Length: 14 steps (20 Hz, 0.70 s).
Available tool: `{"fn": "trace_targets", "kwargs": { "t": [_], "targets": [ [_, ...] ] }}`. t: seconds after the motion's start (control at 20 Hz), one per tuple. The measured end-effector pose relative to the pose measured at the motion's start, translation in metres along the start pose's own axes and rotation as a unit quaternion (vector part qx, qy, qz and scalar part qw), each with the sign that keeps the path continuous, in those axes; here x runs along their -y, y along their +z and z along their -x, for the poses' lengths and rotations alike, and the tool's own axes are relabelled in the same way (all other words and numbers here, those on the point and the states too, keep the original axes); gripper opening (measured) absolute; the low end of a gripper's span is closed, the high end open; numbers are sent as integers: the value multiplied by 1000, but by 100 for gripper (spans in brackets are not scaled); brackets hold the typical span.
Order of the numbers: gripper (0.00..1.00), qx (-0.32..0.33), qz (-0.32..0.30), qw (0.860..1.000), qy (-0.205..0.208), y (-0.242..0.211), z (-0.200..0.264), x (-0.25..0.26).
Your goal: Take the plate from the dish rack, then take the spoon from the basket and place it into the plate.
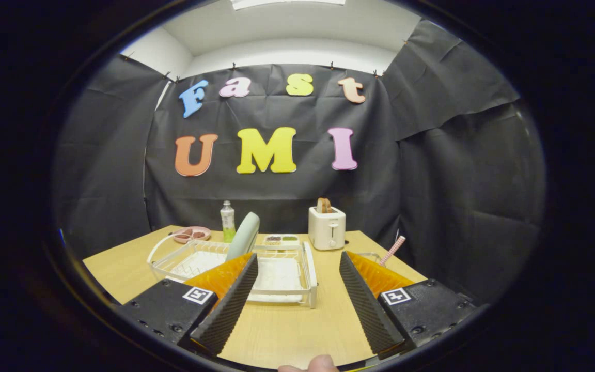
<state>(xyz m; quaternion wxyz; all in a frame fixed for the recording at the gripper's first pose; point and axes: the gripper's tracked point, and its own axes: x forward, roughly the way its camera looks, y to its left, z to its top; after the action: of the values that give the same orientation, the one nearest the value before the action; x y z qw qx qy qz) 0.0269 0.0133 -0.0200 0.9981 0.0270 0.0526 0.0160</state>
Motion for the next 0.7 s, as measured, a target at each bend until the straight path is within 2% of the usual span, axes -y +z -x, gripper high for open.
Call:
{"fn": "trace_targets", "kwargs": {
  "t": [0.25, 0.55, 0.7],
  "targets": [
    [100, -28, 26, 999, 24, 24, -8, -14],
    [100, -73, 35, 993, 85, 73, -35, -54],
    [100, -106, 20, 989, 105, 92, -55, -72]
  ]
}}
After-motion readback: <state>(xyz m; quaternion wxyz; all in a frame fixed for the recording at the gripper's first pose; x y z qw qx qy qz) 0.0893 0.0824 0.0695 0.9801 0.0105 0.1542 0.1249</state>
